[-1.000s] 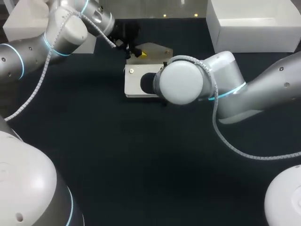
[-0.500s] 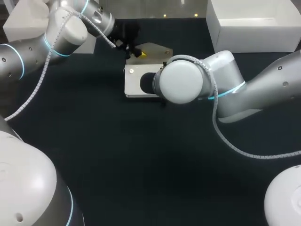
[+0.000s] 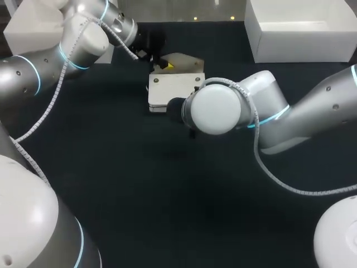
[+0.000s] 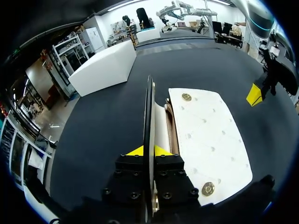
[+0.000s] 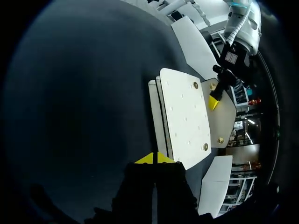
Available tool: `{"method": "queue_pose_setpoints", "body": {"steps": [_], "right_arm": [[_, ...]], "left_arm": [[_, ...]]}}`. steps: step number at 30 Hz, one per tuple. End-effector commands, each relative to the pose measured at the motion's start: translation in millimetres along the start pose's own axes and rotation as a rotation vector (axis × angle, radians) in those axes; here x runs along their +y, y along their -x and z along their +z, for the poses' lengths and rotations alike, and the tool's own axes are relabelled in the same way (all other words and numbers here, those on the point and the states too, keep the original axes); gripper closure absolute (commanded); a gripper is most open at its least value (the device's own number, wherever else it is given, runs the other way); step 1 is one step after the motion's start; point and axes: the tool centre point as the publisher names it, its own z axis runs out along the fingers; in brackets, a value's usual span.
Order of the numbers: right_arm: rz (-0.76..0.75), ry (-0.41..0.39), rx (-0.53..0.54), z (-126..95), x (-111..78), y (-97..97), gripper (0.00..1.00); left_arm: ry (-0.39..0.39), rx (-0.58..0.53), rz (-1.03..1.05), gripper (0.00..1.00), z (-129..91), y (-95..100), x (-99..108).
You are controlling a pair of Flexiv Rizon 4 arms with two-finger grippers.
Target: Pick up the bag, open it, inspect its contents, close it, and place it on the opposite side
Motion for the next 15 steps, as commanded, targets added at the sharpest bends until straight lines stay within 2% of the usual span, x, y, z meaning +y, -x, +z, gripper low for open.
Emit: {"method": "queue_pose_setpoints", "body": {"steps": [1,3,4,9,15], "right_arm": [[0.003,0.005,-0.015,7,-1.0,-5.1,0.94],[0.002,0.003,-0.018,9,-1.2,-4.8,0.73],[0.000,0.002,-0.022,10,-1.3,-4.3,0.69],[-0.010,0.000,-0.036,13,0.0,1.9,0.65],[-0.028,0.000,-0.049,18,4.4,7.7,0.67]], "left_arm": [[-0.004,0.074,0.017,1.00,16,8.7,7],[0.006,0.086,0.024,1.00,19,5.1,9],[0.006,0.089,0.025,1.00,20,3.9,10],[0.000,0.107,0.029,1.00,20,-3.7,12],[-0.002,0.118,0.030,1.00,20,-10.5,13]]}}
